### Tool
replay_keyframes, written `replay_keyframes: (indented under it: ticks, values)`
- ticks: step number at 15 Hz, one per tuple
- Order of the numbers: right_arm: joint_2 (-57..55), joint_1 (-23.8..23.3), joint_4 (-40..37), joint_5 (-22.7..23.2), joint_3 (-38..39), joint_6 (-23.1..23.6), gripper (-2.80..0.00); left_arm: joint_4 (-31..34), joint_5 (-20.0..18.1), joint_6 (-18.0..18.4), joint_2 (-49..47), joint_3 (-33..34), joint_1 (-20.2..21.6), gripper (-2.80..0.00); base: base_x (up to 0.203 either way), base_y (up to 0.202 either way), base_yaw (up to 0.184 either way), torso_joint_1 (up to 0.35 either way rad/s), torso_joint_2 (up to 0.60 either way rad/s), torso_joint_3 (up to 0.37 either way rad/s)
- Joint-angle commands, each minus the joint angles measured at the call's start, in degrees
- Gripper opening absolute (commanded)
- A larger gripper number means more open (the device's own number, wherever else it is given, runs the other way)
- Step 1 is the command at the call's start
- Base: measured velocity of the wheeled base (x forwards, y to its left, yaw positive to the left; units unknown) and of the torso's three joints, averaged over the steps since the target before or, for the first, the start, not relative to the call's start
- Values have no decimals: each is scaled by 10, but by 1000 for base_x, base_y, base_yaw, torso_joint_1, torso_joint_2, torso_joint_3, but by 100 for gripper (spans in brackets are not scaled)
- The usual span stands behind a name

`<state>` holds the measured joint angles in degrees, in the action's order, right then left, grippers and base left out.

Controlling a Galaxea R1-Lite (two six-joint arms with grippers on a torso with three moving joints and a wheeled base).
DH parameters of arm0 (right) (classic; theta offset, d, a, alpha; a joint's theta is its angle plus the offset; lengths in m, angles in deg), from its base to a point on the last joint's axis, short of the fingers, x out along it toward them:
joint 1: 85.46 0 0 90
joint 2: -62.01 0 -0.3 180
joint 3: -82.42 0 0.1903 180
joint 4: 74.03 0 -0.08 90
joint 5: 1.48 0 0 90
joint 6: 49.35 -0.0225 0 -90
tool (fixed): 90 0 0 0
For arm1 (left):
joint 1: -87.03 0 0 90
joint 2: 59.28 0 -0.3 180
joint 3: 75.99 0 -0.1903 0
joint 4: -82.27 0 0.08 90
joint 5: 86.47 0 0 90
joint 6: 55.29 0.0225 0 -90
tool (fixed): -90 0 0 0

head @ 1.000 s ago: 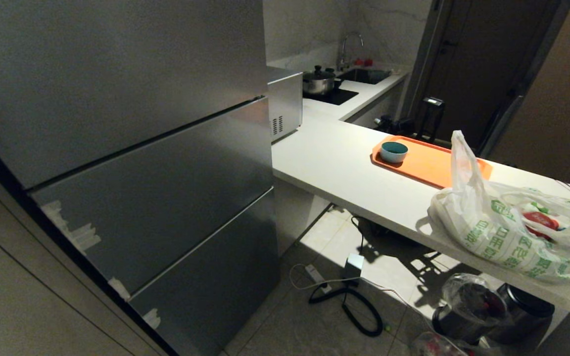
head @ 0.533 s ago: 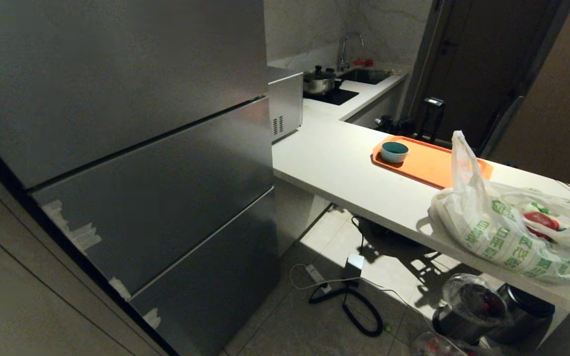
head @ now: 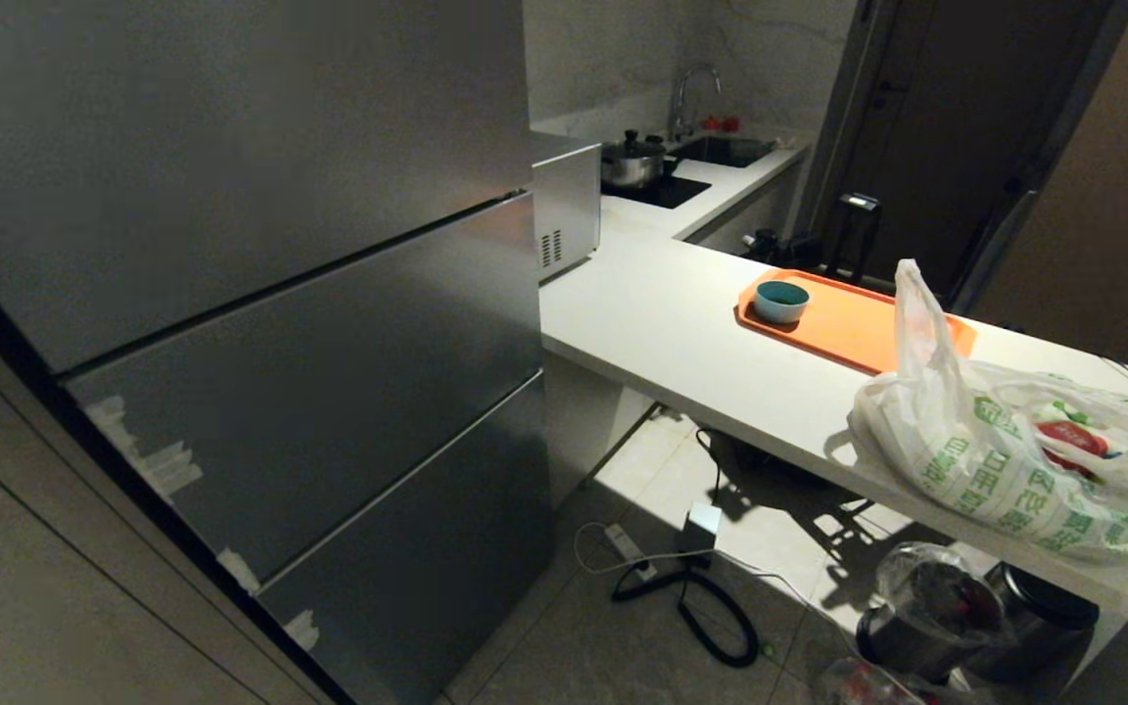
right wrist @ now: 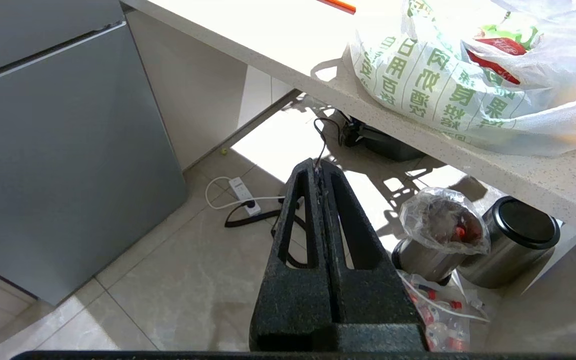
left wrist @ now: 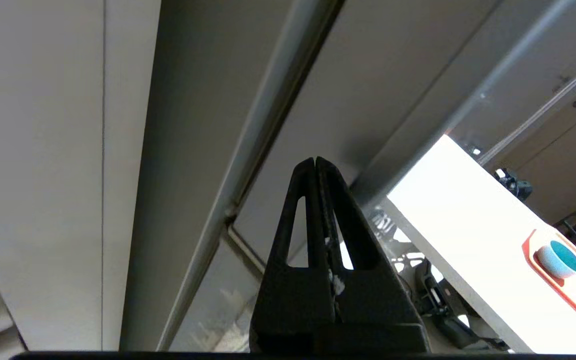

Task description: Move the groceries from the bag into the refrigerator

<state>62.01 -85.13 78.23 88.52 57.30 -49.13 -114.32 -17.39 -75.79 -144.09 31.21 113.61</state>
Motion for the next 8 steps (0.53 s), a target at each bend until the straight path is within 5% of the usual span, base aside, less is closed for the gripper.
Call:
replay_keyframes:
  ticks: [1, 8]
  values:
    - [0, 0, 0, 0, 0, 0, -280, -13, -4, -1, 9, 13, -7, -280, 0, 0, 0, 0, 0, 0]
    - [0, 0, 0, 0, 0, 0, -280, -55, -4, -1, 19, 42, -21, -280, 0, 0, 0, 0, 0, 0]
